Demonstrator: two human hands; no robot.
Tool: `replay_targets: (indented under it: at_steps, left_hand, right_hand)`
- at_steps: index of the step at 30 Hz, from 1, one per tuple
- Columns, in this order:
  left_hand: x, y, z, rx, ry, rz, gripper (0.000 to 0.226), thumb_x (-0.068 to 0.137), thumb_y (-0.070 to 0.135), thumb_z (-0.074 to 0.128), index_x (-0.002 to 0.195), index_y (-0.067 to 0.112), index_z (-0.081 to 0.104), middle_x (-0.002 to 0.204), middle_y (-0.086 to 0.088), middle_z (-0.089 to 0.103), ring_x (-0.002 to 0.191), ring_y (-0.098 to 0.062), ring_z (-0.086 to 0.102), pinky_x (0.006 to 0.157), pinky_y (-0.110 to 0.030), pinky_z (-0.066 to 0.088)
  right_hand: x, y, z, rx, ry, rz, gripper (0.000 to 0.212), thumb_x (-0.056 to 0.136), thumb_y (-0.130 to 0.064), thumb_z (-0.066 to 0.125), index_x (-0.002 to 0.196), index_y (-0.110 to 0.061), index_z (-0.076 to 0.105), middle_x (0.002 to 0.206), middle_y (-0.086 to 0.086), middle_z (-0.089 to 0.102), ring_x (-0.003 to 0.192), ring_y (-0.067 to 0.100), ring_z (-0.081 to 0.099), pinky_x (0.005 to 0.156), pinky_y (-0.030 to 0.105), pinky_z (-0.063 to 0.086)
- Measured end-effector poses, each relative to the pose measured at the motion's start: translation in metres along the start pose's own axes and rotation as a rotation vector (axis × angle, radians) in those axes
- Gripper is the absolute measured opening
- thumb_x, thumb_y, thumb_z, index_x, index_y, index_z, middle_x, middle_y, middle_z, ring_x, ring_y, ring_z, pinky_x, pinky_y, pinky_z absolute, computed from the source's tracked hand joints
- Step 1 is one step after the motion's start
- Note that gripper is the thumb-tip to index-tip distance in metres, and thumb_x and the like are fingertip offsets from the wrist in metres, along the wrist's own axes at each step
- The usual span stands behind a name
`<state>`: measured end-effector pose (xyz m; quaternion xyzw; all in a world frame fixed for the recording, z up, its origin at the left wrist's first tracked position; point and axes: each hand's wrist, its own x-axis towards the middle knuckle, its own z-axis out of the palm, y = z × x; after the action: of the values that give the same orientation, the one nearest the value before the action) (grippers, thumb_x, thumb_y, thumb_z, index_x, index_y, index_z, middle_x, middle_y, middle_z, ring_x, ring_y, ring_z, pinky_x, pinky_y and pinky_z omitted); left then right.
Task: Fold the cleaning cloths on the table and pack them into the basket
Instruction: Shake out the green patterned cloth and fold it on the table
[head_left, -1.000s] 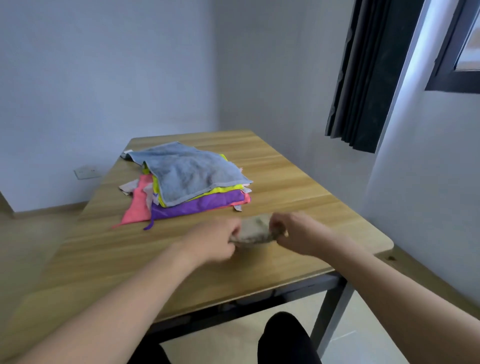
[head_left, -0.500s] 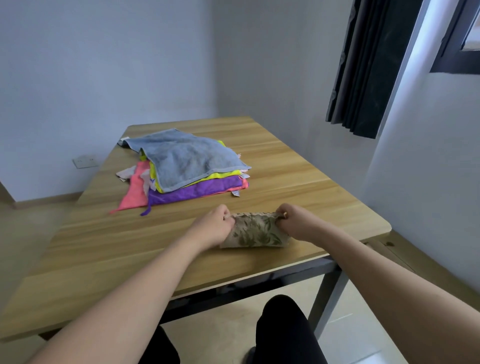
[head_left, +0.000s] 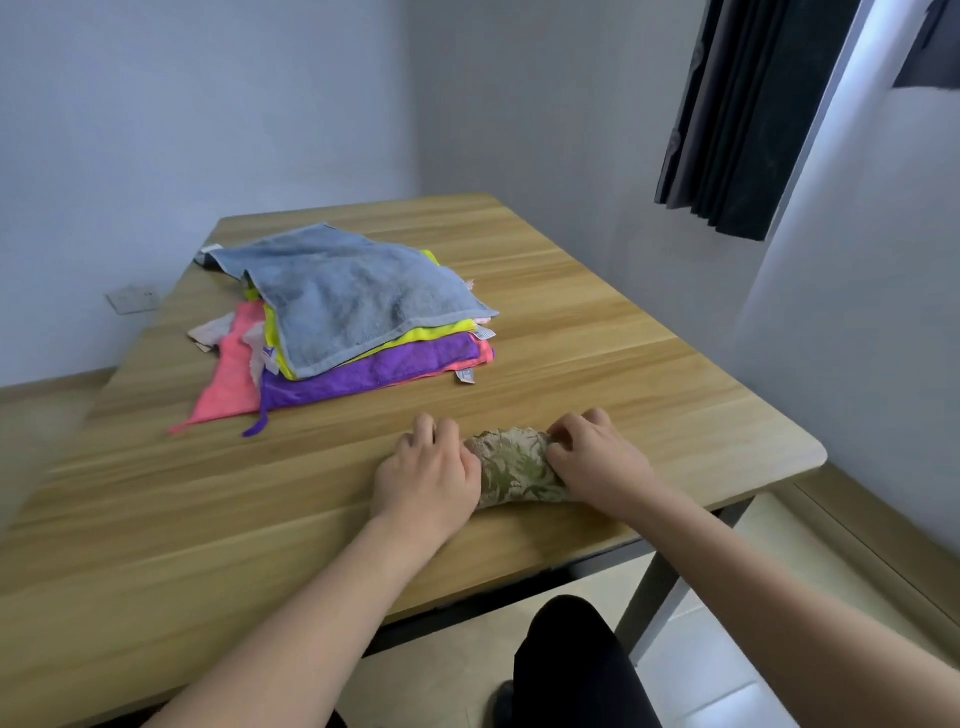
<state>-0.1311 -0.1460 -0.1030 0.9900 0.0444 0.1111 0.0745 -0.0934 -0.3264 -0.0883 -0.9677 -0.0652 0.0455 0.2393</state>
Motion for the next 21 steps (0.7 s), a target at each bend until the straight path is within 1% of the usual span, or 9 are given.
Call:
replay_targets:
  at_steps: [3,5,7,9,10,12,14,17,21]
  left_hand:
    - [0.006,-0.003,-0.007,-0.047,-0.12,0.073,0.024,0.092,0.033,0.034,0.103,0.017,0.048,0.111,-0.005,0.049,0.105,-0.026,0.05,0.089,-0.039,0.04]
    - [0.01,-0.002,-0.014,-0.068,-0.188,0.107,0.02,0.091,0.034,0.036,0.095,0.017,0.047,0.103,-0.003,0.053,0.102,-0.026,0.048,0.089,-0.038,0.037]
    - [0.021,0.003,-0.025,-0.194,-0.26,0.072,0.02,0.091,0.034,0.039,0.093,0.016,0.046,0.091,-0.001,0.053,0.093,-0.026,0.049,0.078,-0.035,0.037]
    - [0.041,0.013,-0.034,-0.439,-0.284,-0.009,0.015,0.092,0.03,0.043,0.091,0.015,0.045,0.083,0.0,0.052,0.085,-0.024,0.049,0.065,-0.032,0.034]
    - [0.056,0.019,-0.038,-0.549,-0.263,-0.041,0.011,0.092,0.026,0.044,0.09,0.015,0.045,0.081,0.001,0.05,0.08,-0.022,0.048,0.06,-0.031,0.032]
    - [0.089,0.03,-0.042,-0.705,-0.211,-0.102,0.004,0.092,0.019,0.043,0.092,0.015,0.046,0.075,0.0,0.046,0.066,-0.017,0.042,0.053,-0.03,0.028]
    - [0.125,0.042,-0.043,-0.825,-0.175,-0.148,0.012,0.091,0.014,0.041,0.101,0.017,0.047,0.068,-0.002,0.041,0.055,-0.016,0.035,0.048,-0.028,0.025]
    - [0.173,0.059,-0.036,-0.852,-0.191,-0.171,0.019,0.093,0.014,0.038,0.107,0.022,0.048,0.061,0.0,0.037,0.049,-0.016,0.03,0.045,-0.024,0.023]
    - [0.244,0.075,-0.002,-0.833,-0.191,-0.179,0.023,0.091,0.015,0.043,0.114,0.02,0.049,0.069,-0.001,0.045,0.056,-0.016,0.038,0.049,-0.026,0.025]
  right_hand:
    - [-0.006,0.0,-0.01,0.06,-0.14,-0.017,0.035,0.088,-0.035,0.049,0.118,-0.017,0.054,0.118,-0.001,0.04,0.104,0.019,0.048,0.088,0.031,0.045]
    - [-0.007,-0.002,-0.015,-0.014,-0.184,-0.03,0.028,0.085,-0.034,0.051,0.106,-0.016,0.057,0.11,0.002,0.049,0.102,0.022,0.05,0.084,0.033,0.045]
    - [-0.002,-0.006,-0.024,0.024,-0.215,0.005,0.024,0.085,-0.031,0.051,0.099,-0.014,0.06,0.1,0.004,0.059,0.093,0.022,0.056,0.075,0.033,0.047]
    - [0.014,-0.006,-0.041,0.172,-0.208,0.055,0.022,0.088,-0.026,0.05,0.099,-0.011,0.061,0.096,0.006,0.063,0.084,0.02,0.06,0.069,0.032,0.049]
    - [0.027,-0.004,-0.051,0.272,-0.18,0.082,0.022,0.09,-0.024,0.051,0.102,-0.009,0.061,0.096,0.008,0.064,0.083,0.02,0.061,0.069,0.032,0.051]
    - [0.057,0.002,-0.072,0.492,-0.094,0.138,0.02,0.092,-0.02,0.051,0.106,-0.007,0.058,0.099,0.012,0.064,0.088,0.026,0.063,0.077,0.038,0.055]
    - [0.09,0.009,-0.089,0.642,-0.013,0.169,0.018,0.092,-0.017,0.05,0.108,-0.011,0.056,0.104,0.013,0.063,0.097,0.029,0.063,0.087,0.045,0.055]
    - [0.142,0.017,-0.099,0.659,0.107,0.156,0.021,0.09,-0.015,0.046,0.107,-0.017,0.057,0.106,0.009,0.063,0.098,0.027,0.062,0.088,0.045,0.055]
    - [0.214,0.028,-0.091,0.673,0.282,0.17,0.037,0.087,-0.007,0.036,0.113,-0.018,0.059,0.097,0.007,0.062,0.09,0.026,0.062,0.084,0.044,0.056]
